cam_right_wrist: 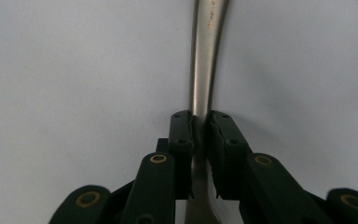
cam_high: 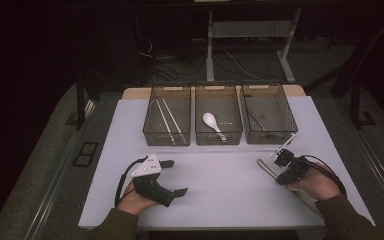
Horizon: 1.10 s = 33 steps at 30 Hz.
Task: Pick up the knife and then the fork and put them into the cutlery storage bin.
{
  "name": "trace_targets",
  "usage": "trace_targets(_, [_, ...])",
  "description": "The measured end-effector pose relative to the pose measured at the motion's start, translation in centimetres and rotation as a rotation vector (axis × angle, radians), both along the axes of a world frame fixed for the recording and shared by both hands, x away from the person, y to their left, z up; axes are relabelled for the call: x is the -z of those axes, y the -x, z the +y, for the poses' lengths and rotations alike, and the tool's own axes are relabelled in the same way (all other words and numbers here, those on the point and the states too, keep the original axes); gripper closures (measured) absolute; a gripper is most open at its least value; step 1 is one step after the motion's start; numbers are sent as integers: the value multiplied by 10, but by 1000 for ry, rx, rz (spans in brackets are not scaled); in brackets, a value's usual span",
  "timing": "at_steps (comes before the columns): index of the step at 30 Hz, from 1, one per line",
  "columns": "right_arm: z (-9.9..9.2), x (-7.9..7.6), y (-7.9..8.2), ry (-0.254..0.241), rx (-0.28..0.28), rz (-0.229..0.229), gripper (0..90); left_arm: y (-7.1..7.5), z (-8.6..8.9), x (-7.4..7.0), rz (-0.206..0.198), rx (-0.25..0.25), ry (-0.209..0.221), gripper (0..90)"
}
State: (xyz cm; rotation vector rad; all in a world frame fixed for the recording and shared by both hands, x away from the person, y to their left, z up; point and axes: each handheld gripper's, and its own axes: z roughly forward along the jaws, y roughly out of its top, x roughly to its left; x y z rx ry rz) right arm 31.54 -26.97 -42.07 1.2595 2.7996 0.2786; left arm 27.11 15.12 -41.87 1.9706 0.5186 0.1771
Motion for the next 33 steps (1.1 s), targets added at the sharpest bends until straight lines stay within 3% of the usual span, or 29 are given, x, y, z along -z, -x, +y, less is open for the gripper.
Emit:
trace_targets(4, [-2,0,0,-17,-4,-3,794,0,0,0,3,-1,3,0])
trace_targets(8, [-6,-2,-1,-28,-4,-40,793,0,0,0,-1,-1,2,0])
trace_targets(16, [-20,-15,3,-147,24,-106,793,0,0,0,-2,-1,0,0])
trace_targets(24, [-38,-31,5,-285,84,-206,793,0,0,0,1,-3,1,0])
trace_targets(33, [-52,-44,6,-400,149,-290,793,-1,1,1,1,-3,2,0])
